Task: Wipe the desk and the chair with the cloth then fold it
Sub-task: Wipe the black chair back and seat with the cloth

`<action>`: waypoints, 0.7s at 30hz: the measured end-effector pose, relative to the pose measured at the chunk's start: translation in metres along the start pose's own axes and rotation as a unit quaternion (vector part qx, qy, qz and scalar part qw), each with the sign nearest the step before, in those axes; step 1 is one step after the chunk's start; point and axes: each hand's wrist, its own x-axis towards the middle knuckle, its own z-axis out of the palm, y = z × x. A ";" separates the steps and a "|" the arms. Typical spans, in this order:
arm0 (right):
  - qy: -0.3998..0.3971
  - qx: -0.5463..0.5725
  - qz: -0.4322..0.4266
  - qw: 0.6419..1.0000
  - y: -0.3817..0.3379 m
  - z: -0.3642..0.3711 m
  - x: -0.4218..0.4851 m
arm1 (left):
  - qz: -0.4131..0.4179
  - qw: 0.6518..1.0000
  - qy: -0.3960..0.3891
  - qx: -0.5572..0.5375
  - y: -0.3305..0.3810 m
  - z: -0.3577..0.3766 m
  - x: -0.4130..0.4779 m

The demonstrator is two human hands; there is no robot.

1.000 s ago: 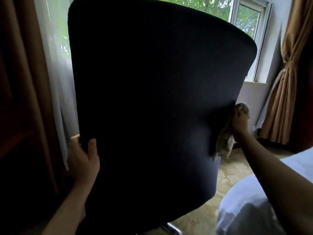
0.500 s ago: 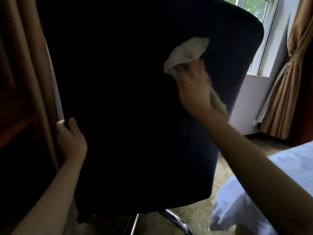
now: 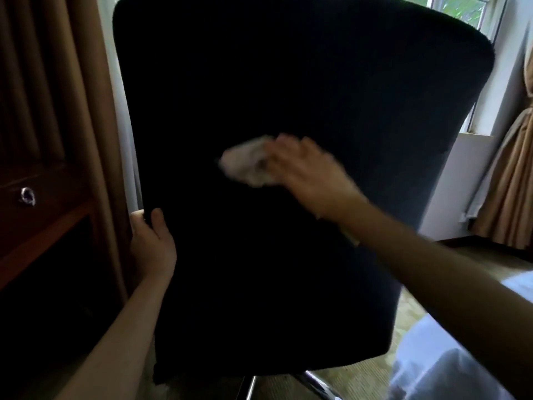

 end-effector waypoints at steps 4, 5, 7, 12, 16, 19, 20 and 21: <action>0.061 -0.036 0.124 0.990 0.027 -0.010 0.010 | -0.017 0.999 -0.008 -0.030 -0.007 0.001 -0.003; 0.068 -0.014 0.141 0.988 0.019 -0.010 0.006 | -0.016 0.999 -0.005 -0.033 -0.007 0.001 -0.004; 0.063 0.031 0.149 0.986 -0.008 -0.001 -0.019 | -0.013 0.999 -0.008 -0.037 -0.002 0.001 -0.006; -0.132 0.105 0.029 0.985 -0.109 0.020 -0.137 | 0.003 1.000 -0.019 -0.010 0.015 -0.005 -0.012; -0.206 0.093 -0.074 0.971 -0.123 0.024 -0.165 | -0.012 0.999 -0.040 -0.020 0.013 -0.007 -0.010; -0.122 0.084 -0.032 0.988 -0.097 0.022 -0.131 | -0.006 0.999 -0.041 -0.019 0.016 -0.006 -0.011; -0.082 0.073 0.010 0.994 -0.083 0.019 -0.111 | -0.003 0.999 -0.042 -0.021 0.017 -0.007 -0.011; -0.040 0.056 0.049 0.996 -0.068 0.016 -0.089 | -0.002 0.999 -0.044 -0.022 0.018 -0.007 -0.012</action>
